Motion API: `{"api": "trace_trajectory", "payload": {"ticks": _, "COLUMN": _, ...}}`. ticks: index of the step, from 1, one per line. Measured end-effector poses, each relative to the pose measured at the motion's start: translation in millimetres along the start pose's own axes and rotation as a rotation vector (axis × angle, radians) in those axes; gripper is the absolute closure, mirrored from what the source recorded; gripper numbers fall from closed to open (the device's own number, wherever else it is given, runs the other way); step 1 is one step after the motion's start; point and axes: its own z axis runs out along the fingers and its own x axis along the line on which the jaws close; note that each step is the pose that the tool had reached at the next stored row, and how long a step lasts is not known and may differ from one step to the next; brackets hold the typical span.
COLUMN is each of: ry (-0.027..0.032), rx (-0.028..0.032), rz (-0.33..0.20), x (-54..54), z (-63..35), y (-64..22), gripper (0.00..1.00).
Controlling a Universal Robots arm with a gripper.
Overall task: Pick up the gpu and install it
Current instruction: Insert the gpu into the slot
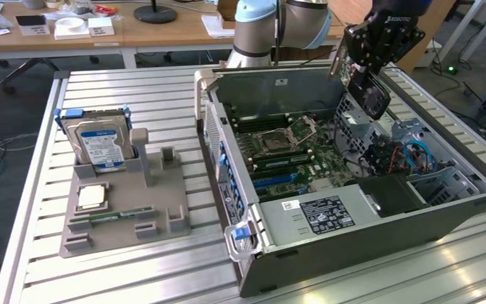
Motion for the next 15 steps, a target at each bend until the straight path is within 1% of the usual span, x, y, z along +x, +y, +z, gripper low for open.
{"api": "trace_trajectory", "payload": {"ticks": 4, "ry": 0.0000, "rx": -0.0001, "rz": -0.003, "x": 0.0, "z": 0.0, "y": 0.0, "gripper": 0.74}}
{"api": "trace_trajectory", "payload": {"ticks": 6, "ry": 0.0003, "rx": -0.0005, "rz": -0.020, "x": 0.0, "z": 0.1, "y": 0.0, "gripper": 0.74}}
{"api": "trace_trajectory", "payload": {"ticks": 15, "ry": 0.0020, "rx": -0.0038, "rz": -0.182, "x": 0.0, "z": 0.7, "y": 0.0, "gripper": 0.74}}
